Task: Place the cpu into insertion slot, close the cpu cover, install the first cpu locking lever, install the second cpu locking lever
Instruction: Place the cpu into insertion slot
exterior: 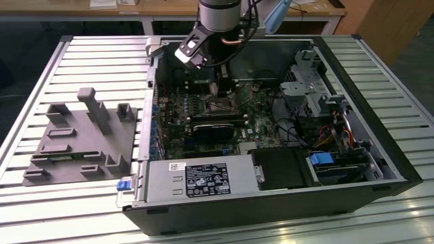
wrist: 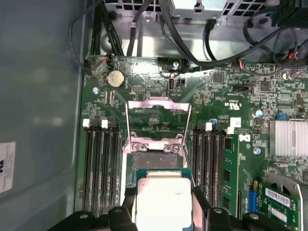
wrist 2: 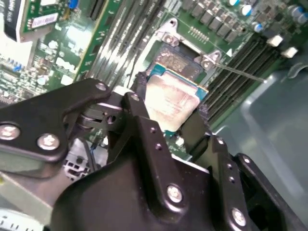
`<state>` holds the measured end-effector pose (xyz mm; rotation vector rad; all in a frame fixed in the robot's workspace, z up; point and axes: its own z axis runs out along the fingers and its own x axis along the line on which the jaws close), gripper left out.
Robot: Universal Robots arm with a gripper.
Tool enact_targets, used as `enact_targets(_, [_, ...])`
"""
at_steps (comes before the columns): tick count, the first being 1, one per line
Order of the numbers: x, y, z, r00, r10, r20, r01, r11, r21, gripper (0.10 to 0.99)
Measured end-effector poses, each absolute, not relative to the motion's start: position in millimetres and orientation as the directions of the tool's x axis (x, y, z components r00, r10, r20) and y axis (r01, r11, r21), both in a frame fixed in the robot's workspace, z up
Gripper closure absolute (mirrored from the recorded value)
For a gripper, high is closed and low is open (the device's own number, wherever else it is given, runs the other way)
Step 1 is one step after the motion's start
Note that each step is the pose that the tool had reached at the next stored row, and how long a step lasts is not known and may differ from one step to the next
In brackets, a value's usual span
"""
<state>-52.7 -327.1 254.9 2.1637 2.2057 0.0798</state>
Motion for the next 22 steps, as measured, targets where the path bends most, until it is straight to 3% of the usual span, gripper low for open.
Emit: enact_targets(22, [-45, -327, 235, -0.019, 1.0, -0.003, 0.997, 0.019, 0.073, 0.549])
